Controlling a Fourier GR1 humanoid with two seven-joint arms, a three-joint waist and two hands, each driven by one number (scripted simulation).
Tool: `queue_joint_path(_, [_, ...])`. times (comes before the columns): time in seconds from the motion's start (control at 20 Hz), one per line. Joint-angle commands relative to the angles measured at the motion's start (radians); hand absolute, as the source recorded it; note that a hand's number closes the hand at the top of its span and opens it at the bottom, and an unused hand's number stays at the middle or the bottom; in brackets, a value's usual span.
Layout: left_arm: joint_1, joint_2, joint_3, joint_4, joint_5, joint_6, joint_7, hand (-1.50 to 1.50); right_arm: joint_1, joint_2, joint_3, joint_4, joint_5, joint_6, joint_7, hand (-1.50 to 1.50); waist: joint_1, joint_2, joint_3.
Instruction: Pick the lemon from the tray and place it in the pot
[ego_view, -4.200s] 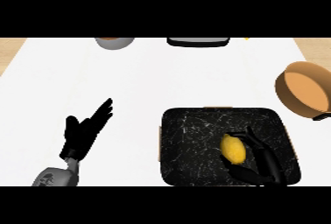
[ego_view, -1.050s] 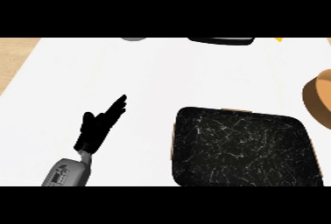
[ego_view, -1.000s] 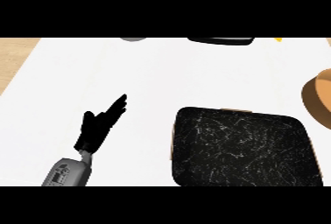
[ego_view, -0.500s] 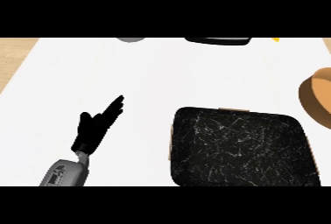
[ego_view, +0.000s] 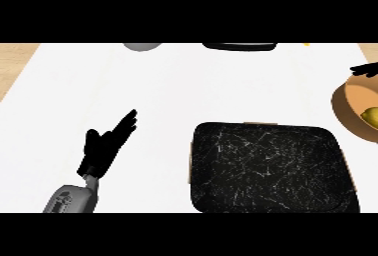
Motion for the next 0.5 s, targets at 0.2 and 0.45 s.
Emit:
queue_joint_path(0.2, [0.005, 0.003, 0.012, -0.001, 0.002, 0.004, 0.001, 0.00, -0.118, 0.034, -0.258, 0.170, -0.333, 0.298, 0.047, -1.50, -0.020, -0.005, 0.000])
queue_joint_path(0.45, [0.013, 0.000, 0.006, -0.038, 0.009, -0.002, 0.021, 0.00, -0.213, -0.046, -0.389, 0.289, -0.457, 0.333, 0.188, -1.50, -0.002, 0.002, 0.002])
